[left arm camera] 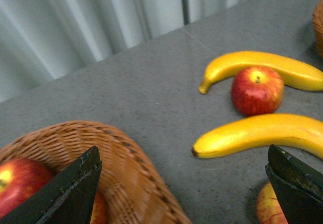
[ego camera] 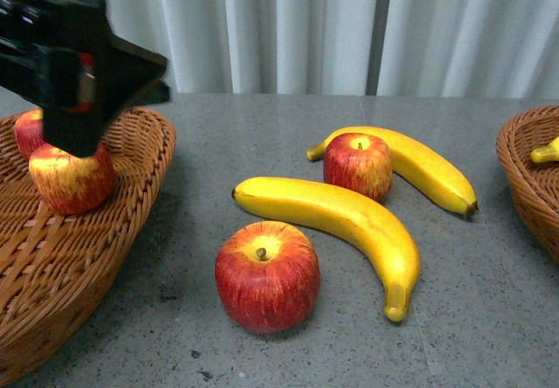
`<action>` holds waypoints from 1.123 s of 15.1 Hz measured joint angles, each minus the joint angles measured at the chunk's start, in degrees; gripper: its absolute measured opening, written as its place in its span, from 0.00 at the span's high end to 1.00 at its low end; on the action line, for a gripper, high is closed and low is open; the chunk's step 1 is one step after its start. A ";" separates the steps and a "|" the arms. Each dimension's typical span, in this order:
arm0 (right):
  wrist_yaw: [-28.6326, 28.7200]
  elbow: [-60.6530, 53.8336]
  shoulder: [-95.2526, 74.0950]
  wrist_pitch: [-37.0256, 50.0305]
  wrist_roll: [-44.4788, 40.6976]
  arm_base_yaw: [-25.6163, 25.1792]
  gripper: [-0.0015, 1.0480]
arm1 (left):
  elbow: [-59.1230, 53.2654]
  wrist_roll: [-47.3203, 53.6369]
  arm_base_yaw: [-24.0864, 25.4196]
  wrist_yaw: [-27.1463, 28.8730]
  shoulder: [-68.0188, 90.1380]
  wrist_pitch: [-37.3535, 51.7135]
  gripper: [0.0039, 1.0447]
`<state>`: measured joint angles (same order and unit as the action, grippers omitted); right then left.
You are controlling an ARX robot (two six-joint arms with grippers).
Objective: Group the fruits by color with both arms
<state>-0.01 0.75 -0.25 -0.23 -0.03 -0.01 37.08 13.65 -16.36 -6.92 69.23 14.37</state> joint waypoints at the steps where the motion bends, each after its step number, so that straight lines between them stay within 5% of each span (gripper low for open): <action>1: 0.00 0.00 0.00 -0.02 0.00 0.00 0.06 | 0.63 0.96 -1.90 -0.26 2.89 -0.76 0.06; 6: 0.00 0.00 0.00 0.00 0.00 0.00 0.06 | 1.92 8.72 -8.81 -2.34 12.79 -2.40 0.06; 17: 0.00 0.00 0.00 -0.02 0.00 0.00 0.06 | 5.07 7.63 -12.66 -2.19 15.98 1.27 0.06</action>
<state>-0.01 0.75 -0.25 -0.25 -0.03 -0.01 42.15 21.28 -29.02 -9.10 85.21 15.64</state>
